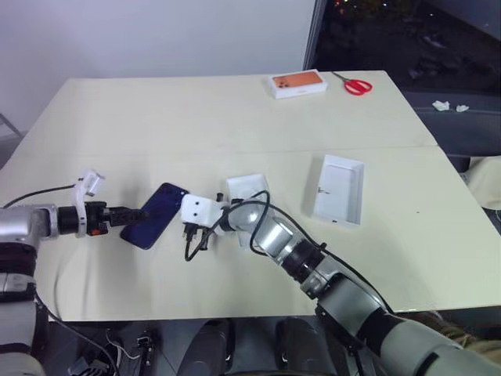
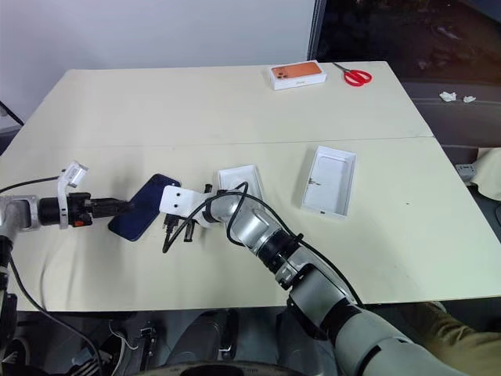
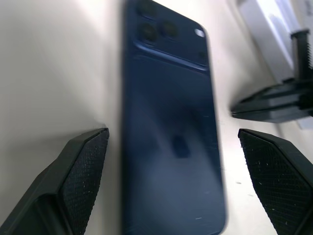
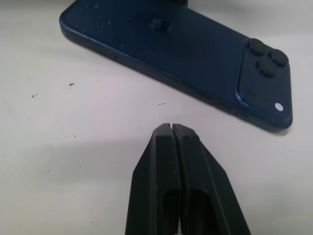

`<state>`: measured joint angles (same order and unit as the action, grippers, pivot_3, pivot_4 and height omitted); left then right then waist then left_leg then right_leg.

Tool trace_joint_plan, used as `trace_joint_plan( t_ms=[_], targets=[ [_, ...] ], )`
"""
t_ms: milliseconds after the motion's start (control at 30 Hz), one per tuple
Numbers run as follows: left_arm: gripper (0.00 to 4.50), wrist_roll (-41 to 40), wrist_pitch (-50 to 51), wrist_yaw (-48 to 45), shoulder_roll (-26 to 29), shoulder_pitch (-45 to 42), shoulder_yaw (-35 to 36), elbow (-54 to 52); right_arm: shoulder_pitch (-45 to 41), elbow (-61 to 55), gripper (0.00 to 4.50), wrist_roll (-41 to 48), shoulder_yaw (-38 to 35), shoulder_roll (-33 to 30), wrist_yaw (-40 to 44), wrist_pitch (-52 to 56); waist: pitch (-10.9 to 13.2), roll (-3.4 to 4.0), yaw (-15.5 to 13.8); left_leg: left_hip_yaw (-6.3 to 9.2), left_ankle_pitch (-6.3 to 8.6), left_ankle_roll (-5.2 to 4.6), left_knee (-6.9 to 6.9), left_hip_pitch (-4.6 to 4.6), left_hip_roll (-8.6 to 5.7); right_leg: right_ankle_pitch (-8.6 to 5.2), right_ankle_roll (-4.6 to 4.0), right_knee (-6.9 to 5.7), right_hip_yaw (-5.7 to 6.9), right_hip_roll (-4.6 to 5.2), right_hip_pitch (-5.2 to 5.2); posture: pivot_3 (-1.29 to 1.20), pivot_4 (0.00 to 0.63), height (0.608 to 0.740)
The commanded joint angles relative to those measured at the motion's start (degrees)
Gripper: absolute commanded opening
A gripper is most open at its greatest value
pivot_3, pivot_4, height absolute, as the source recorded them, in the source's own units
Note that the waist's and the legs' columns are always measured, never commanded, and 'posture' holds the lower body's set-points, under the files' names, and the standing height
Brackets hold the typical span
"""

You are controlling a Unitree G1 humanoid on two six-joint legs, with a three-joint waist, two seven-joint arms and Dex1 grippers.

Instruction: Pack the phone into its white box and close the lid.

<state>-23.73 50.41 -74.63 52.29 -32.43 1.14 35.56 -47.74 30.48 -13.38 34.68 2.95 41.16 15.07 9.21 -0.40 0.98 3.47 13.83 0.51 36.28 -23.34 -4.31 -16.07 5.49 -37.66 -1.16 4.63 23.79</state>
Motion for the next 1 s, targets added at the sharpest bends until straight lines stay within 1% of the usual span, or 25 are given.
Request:
trace_joint_plan(
  t_ms=[33,167,300,433,800,867,900,1000],
  targets=[
    [4.46,1.05,4.67,-1.84,-3.04,2.81,-5.24,-0.08,-1.65,-0.06,0.06,-1.84,0.58,0.72,0.17,1.34,-0.02,0.01,-0.02,0.00,0.02,-0.04,0.00,0.04,0.00,0.00,0.00,0.00,0.00,0.00,-0.06,0.00,0.150,0.740],
    [4.46,0.07,7.37,-2.75,-3.82,4.32,-5.07,-2.79,-2.23,0.53,0.06,-2.43,0.22,1.13,0.20,3.09,-0.05,0.05,-0.02,0.01,0.12,-0.19,-0.04,0.33,0.00,-0.01,0.00,0.08,0.00,0.00,-0.37,0.00,0.150,0.740],
    [4.46,-2.88,11.92,-1.86,-5.95,4.93,-2.50,-5.25,-2.69,1.24,0.06,-2.48,-0.29,1.53,-0.14,3.24,-0.13,0.13,0.05,0.00,0.14,-0.23,-0.16,0.64,0.00,-0.01,-0.01,0.11,0.00,0.01,-0.61,0.00,0.150,0.740],
    [4.46,-5.60,15.74,-0.11,-8.19,5.20,0.55,-7.45,-2.81,1.56,0.06,-2.19,-0.74,1.47,0.39,3.41,-0.19,0.23,-0.16,0.00,0.21,-0.34,-0.18,0.73,-0.01,-0.02,-0.02,0.13,0.01,0.03,-0.72,0.00,0.150,0.740],
    [4.46,-5.90,15.03,2.87,-8.93,6.83,2.60,-7.72,-2.13,0.57,0.06,-2.51,-0.83,0.48,0.72,3.35,-0.19,0.22,-0.16,0.00,0.22,-0.35,-0.17,0.75,-0.03,-0.02,-0.03,0.15,0.00,0.07,-0.74,0.00,0.150,0.740],
    [3.93,-5.72,14.21,3.74,-9.24,6.54,3.60,-5.87,-2.30,0.83,0.00,-2.63,-0.99,0.27,0.47,3.07,-0.19,0.22,-0.15,0.00,0.22,-0.35,-0.17,0.75,-0.03,-0.02,-0.03,0.16,0.00,0.07,-0.74,0.00,0.150,0.740],
    [3.56,-5.58,13.99,3.88,-9.24,6.42,3.78,-5.09,-2.43,1.08,0.00,-2.70,-1.05,0.18,0.34,2.85,-0.20,0.22,-0.12,0.00,0.22,-0.35,-0.17,0.75,-0.03,-0.02,-0.03,0.16,0.00,0.06,-0.74,0.00,0.150,0.740],
    [1.99,-5.53,13.43,3.34,-8.97,6.67,3.66,-4.25,-2.61,1.48,0.00,-2.83,-1.11,-0.02,0.16,2.37,-0.19,0.21,0.10,0.00,0.22,-0.35,-0.18,0.74,-0.02,-0.02,-0.03,0.18,-0.01,0.07,-0.71,0.00,0.150,0.740]
  ],
)
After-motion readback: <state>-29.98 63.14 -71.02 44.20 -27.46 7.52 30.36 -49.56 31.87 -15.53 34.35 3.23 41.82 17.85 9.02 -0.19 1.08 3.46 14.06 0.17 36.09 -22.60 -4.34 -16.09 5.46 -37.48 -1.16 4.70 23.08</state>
